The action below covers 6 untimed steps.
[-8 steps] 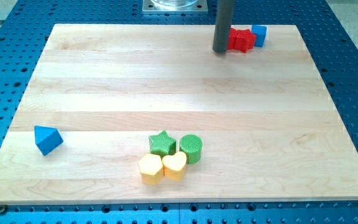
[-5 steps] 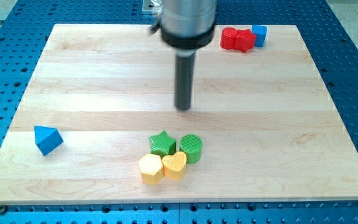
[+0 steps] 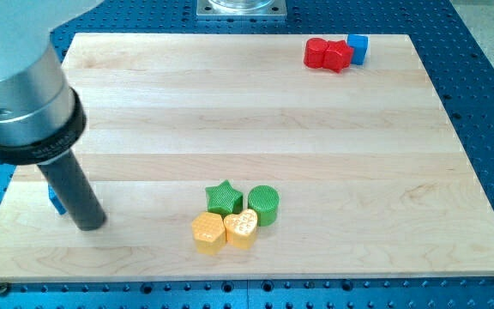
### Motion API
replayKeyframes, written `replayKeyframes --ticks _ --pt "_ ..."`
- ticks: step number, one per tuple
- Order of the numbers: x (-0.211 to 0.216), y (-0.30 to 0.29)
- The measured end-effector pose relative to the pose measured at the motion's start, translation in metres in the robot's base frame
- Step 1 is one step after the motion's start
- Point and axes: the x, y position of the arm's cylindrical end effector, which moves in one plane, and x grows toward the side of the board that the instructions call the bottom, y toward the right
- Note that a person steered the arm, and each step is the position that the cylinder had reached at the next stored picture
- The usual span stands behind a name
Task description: Slide the triangle below the red blocks
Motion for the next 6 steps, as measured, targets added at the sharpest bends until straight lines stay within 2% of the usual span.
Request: replayKeyframes --ticks 2,3,4,5,6 --pt "-0.014 -0.063" --pt "-0.033 -0.075" --pt "-0.085 -0.059" --pt "-0.114 -0.027" --pt "-0.088 -0.069"
